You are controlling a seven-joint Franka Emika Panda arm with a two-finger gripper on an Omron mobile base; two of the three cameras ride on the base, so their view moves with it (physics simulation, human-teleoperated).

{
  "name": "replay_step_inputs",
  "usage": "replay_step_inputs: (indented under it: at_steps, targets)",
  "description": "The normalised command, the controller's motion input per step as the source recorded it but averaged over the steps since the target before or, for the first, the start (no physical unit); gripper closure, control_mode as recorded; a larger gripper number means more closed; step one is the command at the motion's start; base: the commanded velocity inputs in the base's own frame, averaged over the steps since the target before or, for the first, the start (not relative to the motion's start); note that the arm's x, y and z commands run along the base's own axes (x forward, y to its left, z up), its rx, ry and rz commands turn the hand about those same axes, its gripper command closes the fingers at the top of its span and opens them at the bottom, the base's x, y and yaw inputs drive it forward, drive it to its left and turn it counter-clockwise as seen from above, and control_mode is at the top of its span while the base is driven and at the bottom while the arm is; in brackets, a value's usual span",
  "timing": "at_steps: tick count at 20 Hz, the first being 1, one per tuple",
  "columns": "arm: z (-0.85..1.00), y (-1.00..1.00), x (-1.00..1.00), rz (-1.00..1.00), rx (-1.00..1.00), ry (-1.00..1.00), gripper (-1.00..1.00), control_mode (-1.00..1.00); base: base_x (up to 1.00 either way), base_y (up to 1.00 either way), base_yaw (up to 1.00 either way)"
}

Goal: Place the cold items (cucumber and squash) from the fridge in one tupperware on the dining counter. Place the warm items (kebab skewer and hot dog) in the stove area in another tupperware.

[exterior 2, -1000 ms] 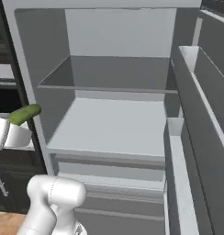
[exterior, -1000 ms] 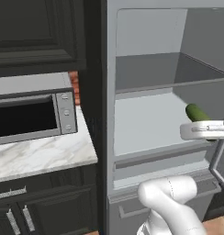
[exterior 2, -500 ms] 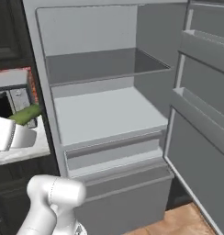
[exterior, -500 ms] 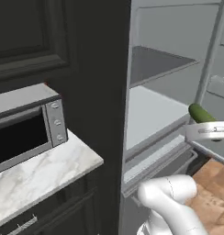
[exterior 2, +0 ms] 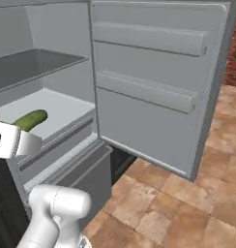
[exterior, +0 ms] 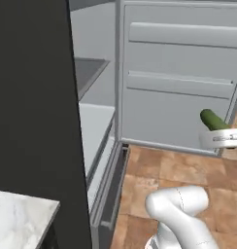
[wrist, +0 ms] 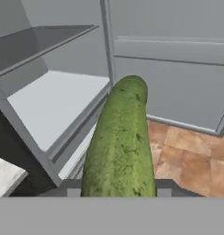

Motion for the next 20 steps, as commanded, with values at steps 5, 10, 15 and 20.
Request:
replay_step_inputs:
  at_steps: [5, 10, 15, 20]
  targets:
    - [0.00, 0.00, 0.00, 0.00, 0.00, 0.00, 1.00, 1.00, -0.28, 0.19, -1.00]
    - [0.00, 0.00, 0.00, 0.00, 0.00, 0.00, 1.00, 1.00, -0.27, 0.07, -1.00]
    - [0.00, 0.00, 0.00, 0.00, 0.00, 0.00, 1.00, 1.00, -0.04, -0.28, -0.93]
    - [0.00, 0.00, 0.00, 0.00, 0.00, 0.00, 1.00, 1.00, 0.54, -0.47, -0.45]
